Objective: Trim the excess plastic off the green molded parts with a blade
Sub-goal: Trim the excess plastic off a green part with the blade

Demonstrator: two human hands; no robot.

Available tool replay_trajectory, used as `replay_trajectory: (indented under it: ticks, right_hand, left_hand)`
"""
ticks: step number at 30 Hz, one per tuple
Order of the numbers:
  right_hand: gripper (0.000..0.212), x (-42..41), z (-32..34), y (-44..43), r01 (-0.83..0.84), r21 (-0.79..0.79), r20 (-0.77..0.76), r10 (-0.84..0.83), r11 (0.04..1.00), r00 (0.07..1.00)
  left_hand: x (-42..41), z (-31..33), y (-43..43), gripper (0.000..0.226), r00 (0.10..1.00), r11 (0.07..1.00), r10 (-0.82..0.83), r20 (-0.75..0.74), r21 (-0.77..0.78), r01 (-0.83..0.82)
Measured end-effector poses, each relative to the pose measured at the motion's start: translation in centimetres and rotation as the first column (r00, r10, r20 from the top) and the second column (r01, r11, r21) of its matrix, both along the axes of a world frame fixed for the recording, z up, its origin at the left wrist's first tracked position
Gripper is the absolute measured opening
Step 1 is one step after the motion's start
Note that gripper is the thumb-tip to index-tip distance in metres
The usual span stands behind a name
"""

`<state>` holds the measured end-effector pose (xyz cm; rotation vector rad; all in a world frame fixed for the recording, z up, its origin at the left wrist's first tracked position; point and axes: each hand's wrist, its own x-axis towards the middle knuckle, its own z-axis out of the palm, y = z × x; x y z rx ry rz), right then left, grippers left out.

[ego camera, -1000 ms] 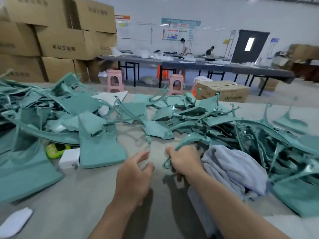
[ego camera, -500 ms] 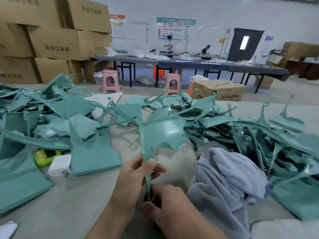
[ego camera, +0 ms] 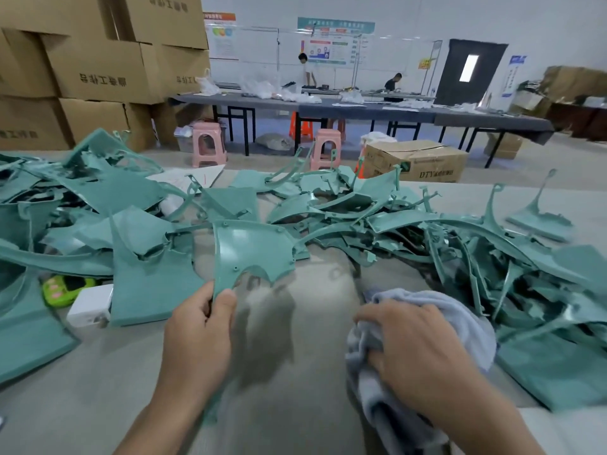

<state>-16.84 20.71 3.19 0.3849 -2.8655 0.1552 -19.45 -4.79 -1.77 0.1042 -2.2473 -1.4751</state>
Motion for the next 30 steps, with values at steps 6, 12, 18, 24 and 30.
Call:
replay_trajectory:
  ticks: [6,12,18,24,30]
  right_hand:
    - [0.039,-1.0,6.0,6.3,0.128,-0.765,-0.434,-0.652,0.631,0.621]
    - [0.040,2.2,5.0,0.9,-0.022,-0.410,-0.594,-0.249,0.912,0.765]
    - [0.020,0.5,-3.0,1.2,0.411,-0.149,0.238,-0.371,0.900,0.898]
    - [0.031,-0.2,-3.9,2.3,0.394,-0.229,0.246,-0.338,0.890,0.908]
    - [0.007,0.1,-3.2,3.3,0.450,-0.109,0.285,-0.406,0.886,0.868]
  left_hand:
    - [-0.5,-0.3,-0.3,0.041,0.992,0.983,-0.080,0.098,0.174,0.062]
    - [-0.7,-0.4,-0.3,0.048,0.956,0.950,-0.209,0.204,0.273,0.149]
    - [-0.2,-0.7,-0.9,0.048,0.935,0.949,-0.264,0.238,0.238,0.207]
    - [-0.1,-0.3,-0.6,0.043,0.949,0.968,-0.215,0.230,0.176,0.177]
    - [0.4,-0.3,-0.5,0.047,0.985,0.991,0.055,0.166,-0.128,-0.033]
